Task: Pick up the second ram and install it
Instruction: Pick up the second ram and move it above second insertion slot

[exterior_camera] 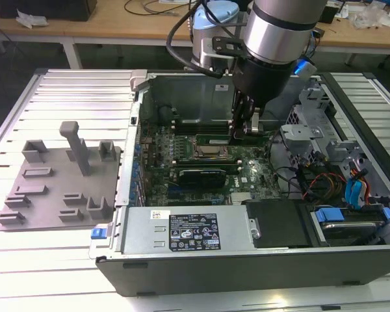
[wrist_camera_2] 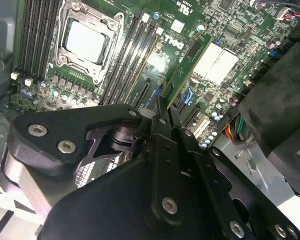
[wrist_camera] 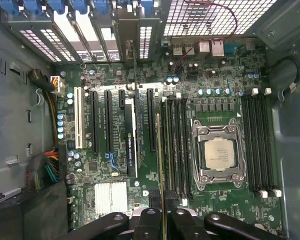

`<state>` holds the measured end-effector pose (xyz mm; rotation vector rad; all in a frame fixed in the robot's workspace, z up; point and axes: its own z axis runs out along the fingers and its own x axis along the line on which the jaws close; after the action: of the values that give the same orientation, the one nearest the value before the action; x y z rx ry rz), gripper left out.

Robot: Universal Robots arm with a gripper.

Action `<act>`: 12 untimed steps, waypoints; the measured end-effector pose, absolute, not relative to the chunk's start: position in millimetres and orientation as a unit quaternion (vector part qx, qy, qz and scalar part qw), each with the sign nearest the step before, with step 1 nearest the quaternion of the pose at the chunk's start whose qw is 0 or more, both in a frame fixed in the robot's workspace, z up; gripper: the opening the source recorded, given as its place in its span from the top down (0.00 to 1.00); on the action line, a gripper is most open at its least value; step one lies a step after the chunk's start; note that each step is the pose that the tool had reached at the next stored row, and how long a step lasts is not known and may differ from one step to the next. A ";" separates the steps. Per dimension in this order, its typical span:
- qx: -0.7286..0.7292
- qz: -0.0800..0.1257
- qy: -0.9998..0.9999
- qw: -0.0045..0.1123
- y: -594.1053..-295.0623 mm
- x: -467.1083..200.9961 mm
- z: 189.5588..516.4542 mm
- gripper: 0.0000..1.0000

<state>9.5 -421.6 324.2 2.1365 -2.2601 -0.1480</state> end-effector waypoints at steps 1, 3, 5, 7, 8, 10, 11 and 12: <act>0.686 -0.048 -0.726 0.014 -421.2 9.6 323.7 0.89; 0.686 -0.048 -0.726 0.014 -419.7 9.5 323.3 0.89; 0.686 -0.048 -0.726 0.014 -416.1 9.3 323.2 0.89; 0.687 -0.048 -0.725 0.014 -408.4 9.2 323.2 0.89; 0.687 -0.048 -0.725 0.014 -405.0 9.2 323.1 0.89; 0.687 -0.048 -0.725 0.014 -404.4 9.2 323.1 0.89; 0.687 -0.048 -0.725 0.014 -404.3 9.2 323.1 0.89; 0.687 -0.048 -0.725 0.014 -404.2 9.2 323.1 0.89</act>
<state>9.2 -404.2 323.1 2.1390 -2.2589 -0.1497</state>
